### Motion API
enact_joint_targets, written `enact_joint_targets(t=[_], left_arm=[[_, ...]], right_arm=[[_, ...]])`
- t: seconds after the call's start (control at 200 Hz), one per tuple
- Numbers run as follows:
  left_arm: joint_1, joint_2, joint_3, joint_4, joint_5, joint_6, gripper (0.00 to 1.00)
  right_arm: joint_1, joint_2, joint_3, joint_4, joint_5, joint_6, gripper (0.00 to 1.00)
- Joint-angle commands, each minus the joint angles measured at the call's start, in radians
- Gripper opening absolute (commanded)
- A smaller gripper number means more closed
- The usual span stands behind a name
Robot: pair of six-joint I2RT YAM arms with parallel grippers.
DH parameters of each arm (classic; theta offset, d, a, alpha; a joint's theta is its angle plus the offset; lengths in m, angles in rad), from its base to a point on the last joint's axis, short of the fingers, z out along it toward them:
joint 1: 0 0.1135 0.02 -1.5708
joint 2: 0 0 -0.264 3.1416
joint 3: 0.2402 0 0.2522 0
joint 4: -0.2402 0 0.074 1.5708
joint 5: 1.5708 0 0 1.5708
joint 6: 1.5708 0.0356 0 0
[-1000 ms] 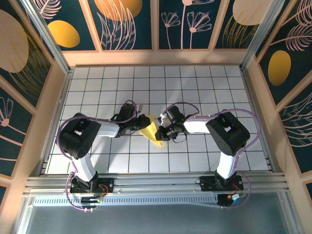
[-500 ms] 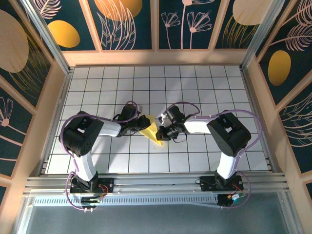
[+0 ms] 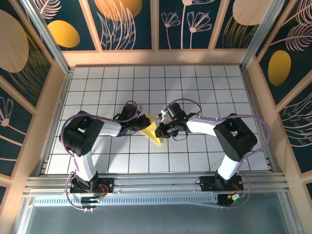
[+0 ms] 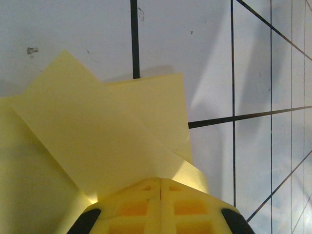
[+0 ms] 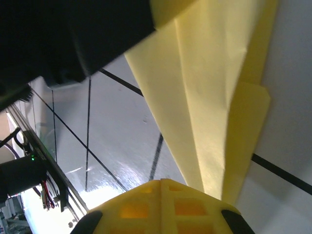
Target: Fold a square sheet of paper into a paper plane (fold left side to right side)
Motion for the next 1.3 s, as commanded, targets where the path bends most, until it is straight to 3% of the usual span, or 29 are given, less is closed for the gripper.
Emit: enact_joint_targets(t=[0.0,0.846,1.296], left_arm=[[0.004,0.028,-0.003,-0.065,-0.05,0.013,0.01],[0.004,0.024,0.001,-0.081,-0.05,0.015,0.01],[0.004,0.042,0.009,-0.124,-0.093,0.0,0.0]], right_arm=[[0.015,0.04,0.054,0.055,0.023,0.03,0.0],[0.033,0.217,0.127,0.102,0.126,0.048,0.0],[0.065,0.152,0.014,0.036,0.071,0.055,0.0]])
